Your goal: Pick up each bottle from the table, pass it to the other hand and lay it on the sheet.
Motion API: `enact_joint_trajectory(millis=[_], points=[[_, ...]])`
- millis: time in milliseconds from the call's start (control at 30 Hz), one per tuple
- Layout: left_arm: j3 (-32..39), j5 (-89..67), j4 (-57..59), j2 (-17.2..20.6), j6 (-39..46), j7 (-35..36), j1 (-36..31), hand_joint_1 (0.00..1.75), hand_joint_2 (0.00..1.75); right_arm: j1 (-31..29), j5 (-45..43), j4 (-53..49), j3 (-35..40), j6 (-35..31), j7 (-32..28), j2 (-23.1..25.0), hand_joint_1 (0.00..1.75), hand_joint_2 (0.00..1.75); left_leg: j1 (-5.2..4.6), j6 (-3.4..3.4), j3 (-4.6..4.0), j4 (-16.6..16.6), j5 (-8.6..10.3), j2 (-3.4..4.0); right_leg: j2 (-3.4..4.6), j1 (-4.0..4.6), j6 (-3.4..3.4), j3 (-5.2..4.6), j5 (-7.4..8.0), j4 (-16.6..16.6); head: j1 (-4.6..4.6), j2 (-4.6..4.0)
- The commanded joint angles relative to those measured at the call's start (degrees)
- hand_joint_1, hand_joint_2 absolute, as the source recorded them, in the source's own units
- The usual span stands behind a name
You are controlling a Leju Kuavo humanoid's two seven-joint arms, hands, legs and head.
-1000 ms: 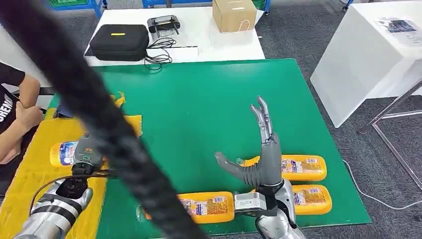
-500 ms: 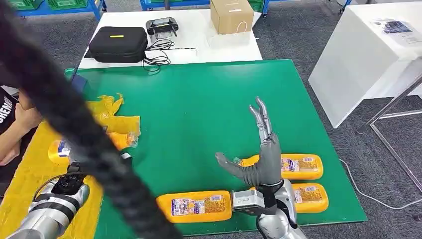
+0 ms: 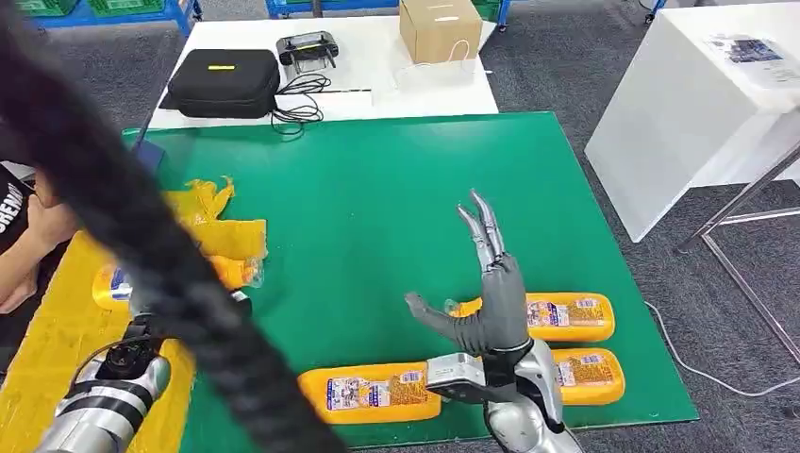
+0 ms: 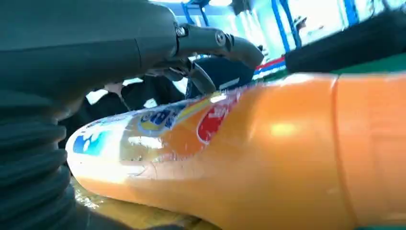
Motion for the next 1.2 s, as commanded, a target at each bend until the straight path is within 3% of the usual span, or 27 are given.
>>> enact_joint_trajectory(millis=[33, 233, 267, 300, 333, 500, 833, 1200], points=[[2.84, -2.78, -20.8, -2.5, 12.09, -1.23, 12.22, 0.0, 1.75, -1.55, 9.25, 5.41, -1.45, 2.67, 6.22, -4.87, 0.0, 1.75, 0.04, 0.04, 0.22, -0.04, -0.11, 0.05, -0.02, 0.06, -0.01, 0.27, -0.06, -0.14, -0.02, 0.0], [2.98, -1.94, -23.05, -2.83, 12.76, -2.03, 13.44, 0.0, 1.75, -1.55, 10.67, 5.76, -1.66, 3.15, 7.35, -5.42, 0.0, 1.75, -0.01, 0.03, 0.09, -0.05, -0.04, 0.03, -0.01, 0.0, 0.0, 0.1, -0.02, -0.09, -0.02, 0.0], [3.08, 1.19, -27.9, -3.49, 13.31, -4.17, 15.87, 0.0, 1.75, -1.55, 13.52, 6.51, -1.99, 4.46, 9.52, -6.64, 0.0, 1.75, 0.02, 0.05, 0.18, -0.05, -0.1, 0.04, -0.03, 0.03, 0.0, 0.22, -0.06, -0.13, -0.02, 0.0], [2.37, 15.2, -44.0, -5.76, 10.09, -12.01, 23.41, 0.0, 1.75, 0.11, 15.86, 6.79, -4.05, 9.46, 9.99, -12.61, 0.0, 1.75, 0.03, 0.05, 0.11, -0.02, -0.09, 0.03, -0.04, 0.04, 0.01, 0.15, -0.05, -0.13, 0.0, 0.0], [2.19, 21.77, -47.93, -7.09, 7.53, -15.53, 25.26, 0.0, 1.75, 1.06, 16.79, 6.78, -5.92, 10.61, 9.87, -13.93, 0.0, 1.75, 0.0, 0.04, 0.02, -0.03, -0.05, 0.03, -0.02, 0.01, 0.01, 0.04, -0.04, -0.09, 0.0, 0.0], [2.44, 29.65, -51.9, -10.83, 9.11, -22.2, 26.97, 0.0, 1.75, 1.18, 18.04, 8.3, -8.8, 12.47, 10.0, -15.36, 0.0, 1.75, -0.17, 0.24, 0.02, 0.12, -0.35, -0.14, -0.21, -0.1, 0.19, 0.21, -0.3, -0.12, -0.02, 0.0], [1.97, 30.01, -51.84, -11.16, 9.53, -23.15, 27.13, 0.0, 1.75, 0.95, 18.42, 8.85, -8.84, 13.08, 10.45, -15.41, 0.0, 1.75, -0.16, 0.25, 0.08, 0.05, -0.36, 0.01, -0.06, -0.08, 0.13, 0.19, -0.25, -0.13, 0.0, 0.0], [-1.12, 29.36, -51.62, -11.73, 12.16, -23.23, 27.61, 0.0, 1.75, 1.5, 17.19, 12.96, -14.34, 15.57, 11.24, -17.45, 0.0, 1.75, -0.23, 0.28, -0.01, 0.01, -0.3, -0.12, -0.17, -0.15, 0.17, 0.13, -0.23, -0.14, 0.0, 0.0]])
